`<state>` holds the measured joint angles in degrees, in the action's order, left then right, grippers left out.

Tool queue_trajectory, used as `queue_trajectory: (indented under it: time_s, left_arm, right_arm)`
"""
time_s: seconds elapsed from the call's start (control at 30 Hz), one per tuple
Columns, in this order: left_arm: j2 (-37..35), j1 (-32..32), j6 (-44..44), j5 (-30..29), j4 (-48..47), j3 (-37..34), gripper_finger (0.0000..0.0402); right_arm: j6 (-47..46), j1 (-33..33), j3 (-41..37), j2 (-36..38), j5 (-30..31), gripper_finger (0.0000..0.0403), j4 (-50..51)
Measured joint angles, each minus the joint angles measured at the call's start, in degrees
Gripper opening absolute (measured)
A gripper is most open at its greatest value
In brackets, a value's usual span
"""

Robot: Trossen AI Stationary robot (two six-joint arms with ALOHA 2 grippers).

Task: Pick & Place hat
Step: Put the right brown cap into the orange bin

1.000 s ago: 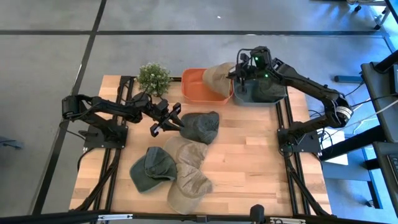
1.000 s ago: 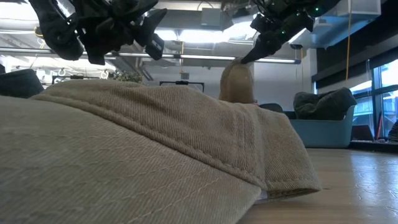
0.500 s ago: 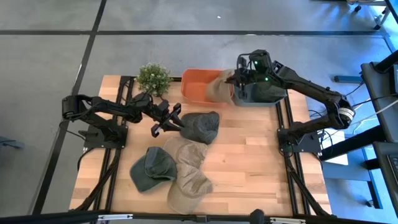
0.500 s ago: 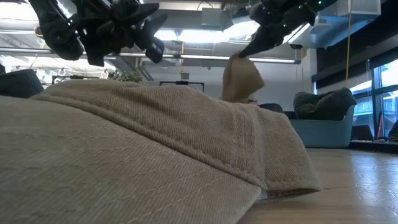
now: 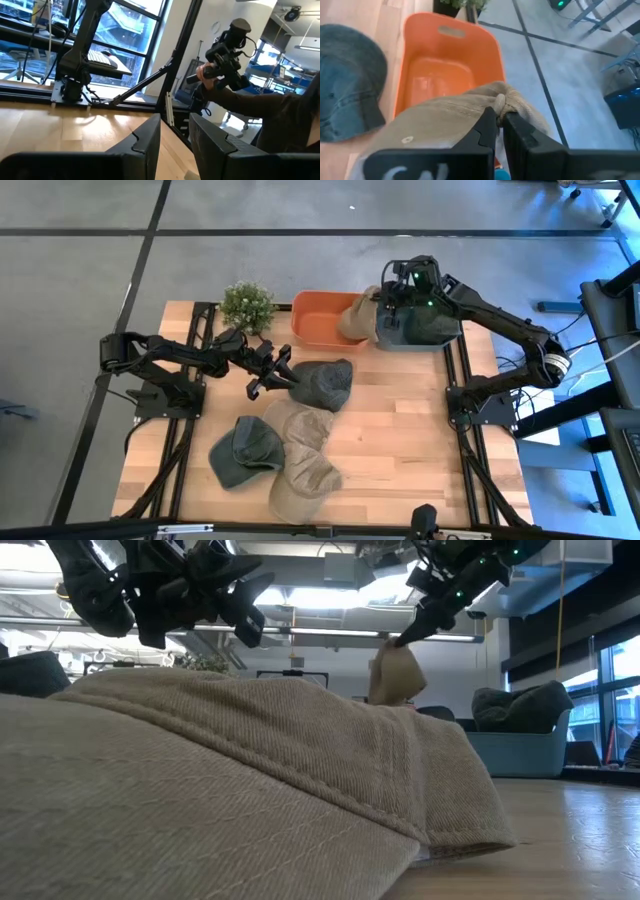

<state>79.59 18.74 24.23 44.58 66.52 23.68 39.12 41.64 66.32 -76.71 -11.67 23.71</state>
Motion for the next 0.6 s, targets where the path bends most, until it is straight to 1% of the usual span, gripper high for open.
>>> queue_trajectory:
  time_s: [0.27,0.4,0.6]
  left_arm:
    - [0.0,0.0,0.0,0.0,0.0,0.0,0.0100]
    - [0.0,0.0,0.0,0.0,0.0,0.0,0.0100]
    - [0.0,0.0,0.0,0.0,-0.6,0.0,0.0100]
  right_arm:
    - [0.2,0.0,-1.9,0.0,0.1,0.0025,-1.6]
    - [0.1,0.0,-1.9,0.0,0.1,0.0044,-3.2]
    - [0.2,0.0,-1.9,0.0,0.1,0.0071,-3.2]
